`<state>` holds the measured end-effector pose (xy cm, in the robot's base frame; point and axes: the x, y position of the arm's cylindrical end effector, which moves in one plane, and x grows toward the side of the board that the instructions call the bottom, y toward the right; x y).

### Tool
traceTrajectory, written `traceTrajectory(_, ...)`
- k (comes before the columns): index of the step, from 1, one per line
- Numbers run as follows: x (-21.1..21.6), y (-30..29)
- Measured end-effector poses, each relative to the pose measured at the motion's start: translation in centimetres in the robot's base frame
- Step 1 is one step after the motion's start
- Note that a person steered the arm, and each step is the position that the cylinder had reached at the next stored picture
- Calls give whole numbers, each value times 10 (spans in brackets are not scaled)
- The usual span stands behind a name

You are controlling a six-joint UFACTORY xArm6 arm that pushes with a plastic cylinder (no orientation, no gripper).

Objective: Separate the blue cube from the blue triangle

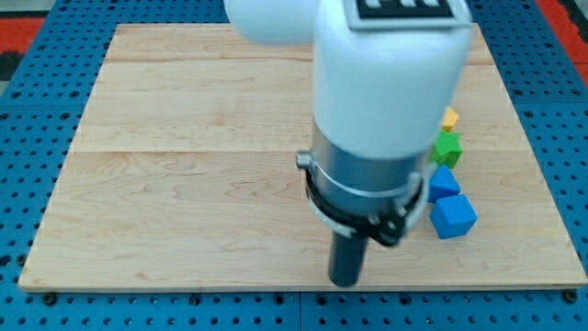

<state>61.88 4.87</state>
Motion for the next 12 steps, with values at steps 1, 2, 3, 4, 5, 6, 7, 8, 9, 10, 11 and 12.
traceTrajectory(1,0,4)
traceTrajectory(2,0,33)
traceTrajectory(3,0,39)
traceTrajectory(4,-4,118)
traceTrajectory(5,-33,165)
traceTrajectory(6,-87,148)
traceTrajectory(7,-80,91)
traceTrajectory(8,-68,54)
traceTrajectory(9,-53,68)
traceTrajectory(10,-59,-22)
traceTrajectory(11,-72,-29)
traceTrajectory(12,-32,34)
